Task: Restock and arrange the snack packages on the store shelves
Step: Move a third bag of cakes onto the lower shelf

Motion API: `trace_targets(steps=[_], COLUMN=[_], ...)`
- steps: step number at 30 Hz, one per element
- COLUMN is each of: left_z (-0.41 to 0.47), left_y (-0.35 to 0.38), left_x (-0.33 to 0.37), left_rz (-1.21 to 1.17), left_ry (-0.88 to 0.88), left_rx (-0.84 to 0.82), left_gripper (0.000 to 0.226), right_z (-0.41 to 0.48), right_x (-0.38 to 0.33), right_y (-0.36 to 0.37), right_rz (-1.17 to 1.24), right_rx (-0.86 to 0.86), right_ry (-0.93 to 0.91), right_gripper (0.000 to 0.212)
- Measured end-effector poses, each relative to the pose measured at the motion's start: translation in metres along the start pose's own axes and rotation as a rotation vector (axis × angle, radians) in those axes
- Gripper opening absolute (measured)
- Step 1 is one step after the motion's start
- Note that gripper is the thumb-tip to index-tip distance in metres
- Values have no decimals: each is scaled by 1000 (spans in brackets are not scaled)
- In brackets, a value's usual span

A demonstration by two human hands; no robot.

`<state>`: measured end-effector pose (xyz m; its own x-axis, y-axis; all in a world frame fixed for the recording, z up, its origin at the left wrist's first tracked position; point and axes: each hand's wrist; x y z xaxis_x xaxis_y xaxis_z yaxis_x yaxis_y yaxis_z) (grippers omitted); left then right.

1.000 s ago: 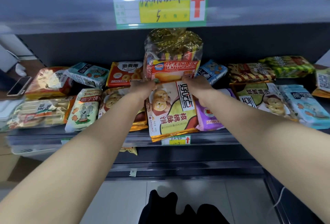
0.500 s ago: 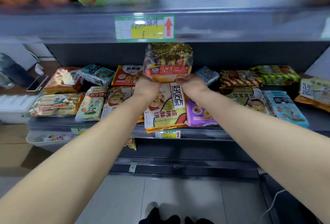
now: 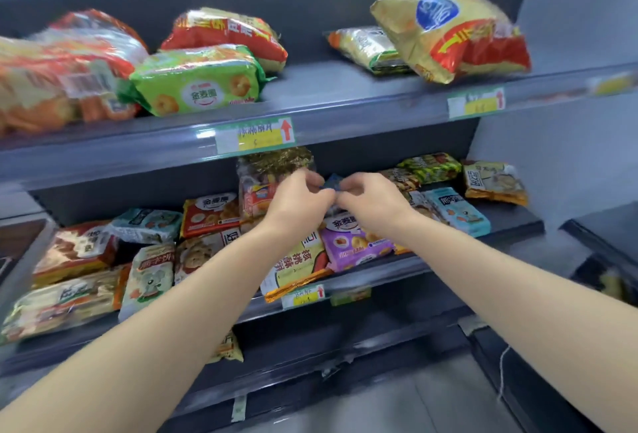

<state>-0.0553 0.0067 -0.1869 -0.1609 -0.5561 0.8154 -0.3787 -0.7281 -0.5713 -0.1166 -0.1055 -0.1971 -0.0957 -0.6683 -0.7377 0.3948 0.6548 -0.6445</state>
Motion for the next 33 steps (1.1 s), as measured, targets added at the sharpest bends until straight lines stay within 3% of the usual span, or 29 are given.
trace_targets(steps=[7, 16, 25, 33], left_z=[-46, -54, -35, -21], left_y=[-19, -72, -155, -219], left_x=[33, 72, 56, 28], left_rz=[-6, -77, -152, -97], left_ry=[257, 402, 323, 127], left_rx=[-53, 24, 213, 514], left_gripper=[30, 27, 13, 16], right_z=[-42, -34, 33, 88], right_x=[-38, -99, -174, -224], right_y=[-35, -70, -36, 13], right_rz=[-122, -156, -62, 56], right_rx=[173, 323, 222, 12], right_ry=[-74, -201, -424, -573], right_gripper=[36, 36, 30, 36])
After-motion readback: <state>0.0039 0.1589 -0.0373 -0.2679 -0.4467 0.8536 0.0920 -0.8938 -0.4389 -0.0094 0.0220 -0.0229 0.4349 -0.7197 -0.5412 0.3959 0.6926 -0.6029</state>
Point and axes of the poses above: each hand's wrist, its own z-axis towards the middle knuckle, its own y-axis out of the palm, x = y × z, and after that the axes turned 12 degrees about -y, right-handed
